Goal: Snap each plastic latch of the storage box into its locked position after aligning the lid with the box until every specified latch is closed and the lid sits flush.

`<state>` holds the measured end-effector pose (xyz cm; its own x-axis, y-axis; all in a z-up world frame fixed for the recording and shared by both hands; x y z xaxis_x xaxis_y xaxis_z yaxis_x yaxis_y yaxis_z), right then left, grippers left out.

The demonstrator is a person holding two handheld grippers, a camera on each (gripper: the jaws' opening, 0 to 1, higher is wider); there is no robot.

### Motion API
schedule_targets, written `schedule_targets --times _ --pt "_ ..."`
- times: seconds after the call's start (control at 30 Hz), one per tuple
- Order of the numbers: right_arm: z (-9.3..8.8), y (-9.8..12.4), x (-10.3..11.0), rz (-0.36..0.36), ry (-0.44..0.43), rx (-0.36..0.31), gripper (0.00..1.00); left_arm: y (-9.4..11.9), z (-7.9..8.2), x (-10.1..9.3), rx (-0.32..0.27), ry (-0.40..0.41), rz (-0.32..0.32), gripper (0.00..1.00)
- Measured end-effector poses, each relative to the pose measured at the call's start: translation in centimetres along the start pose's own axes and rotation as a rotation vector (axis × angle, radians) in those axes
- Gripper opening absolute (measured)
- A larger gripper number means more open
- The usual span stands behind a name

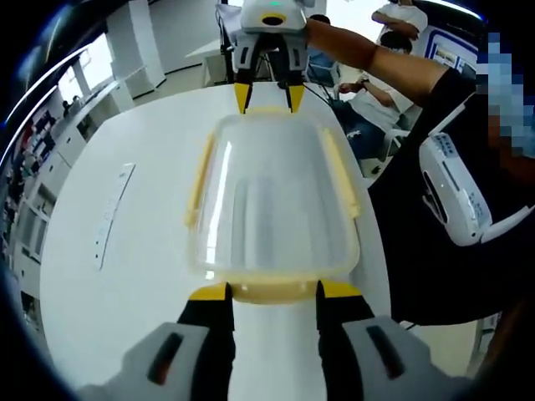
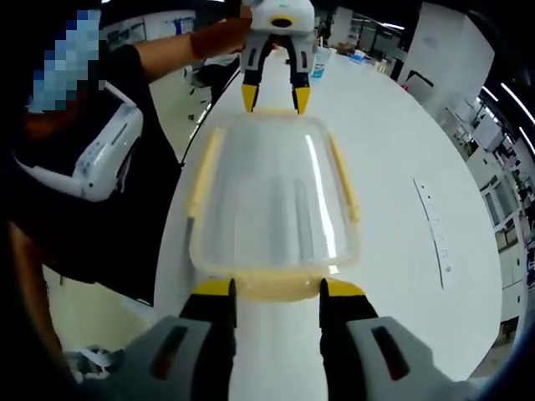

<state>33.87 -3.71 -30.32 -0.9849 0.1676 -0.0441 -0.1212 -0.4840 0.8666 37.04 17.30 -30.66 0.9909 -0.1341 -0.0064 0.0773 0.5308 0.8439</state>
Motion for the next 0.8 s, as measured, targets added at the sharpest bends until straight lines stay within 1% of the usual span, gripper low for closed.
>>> schedule_targets --times 0.17,0.2,0.43,0.53,0.63,0.8 --pt "-0.1 -0.3 0.0 -0.011 0.002 0.000 0.35 -0.4 -0.3 0.1 0.004 -0.006 0.004 0.35" --pt "-0.1 -0.3 0.1 -0.008 0.001 0.001 0.35 -0.4 -0.3 -0.1 0.006 -0.002 -0.005 0.35" --pt "-0.6 -0.6 0.2 -0.004 -0.005 0.005 0.35 -0.7 -0.3 -0.1 -0.004 -0.004 0.005 0.35" --pt "-0.6 -0.9 0.2 -0.002 -0.005 0.002 0.35 -0.9 -0.5 -0.1 -0.001 0.002 -0.002 0.35" --pt "-0.9 -1.4 0.3 0.001 -0.003 0.022 0.35 -1.2 -0.6 -0.2 -0.005 0.009 -0.006 0.35" --pt "-0.9 -1.6 0.3 0.007 -0.005 0.025 0.35 -1.5 -0.9 -0.2 -0.004 0.015 -0.013 0.35"
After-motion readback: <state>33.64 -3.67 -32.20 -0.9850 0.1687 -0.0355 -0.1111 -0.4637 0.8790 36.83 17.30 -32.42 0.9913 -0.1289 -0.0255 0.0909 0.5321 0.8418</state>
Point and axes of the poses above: the point that each gripper's makers call its tool centre point, and the gripper's own axes: y roughly backward along the fingers, x roughly to its left, z roughly out of its top, the point moved 2 cm from there along y, roughly backward along the fingers
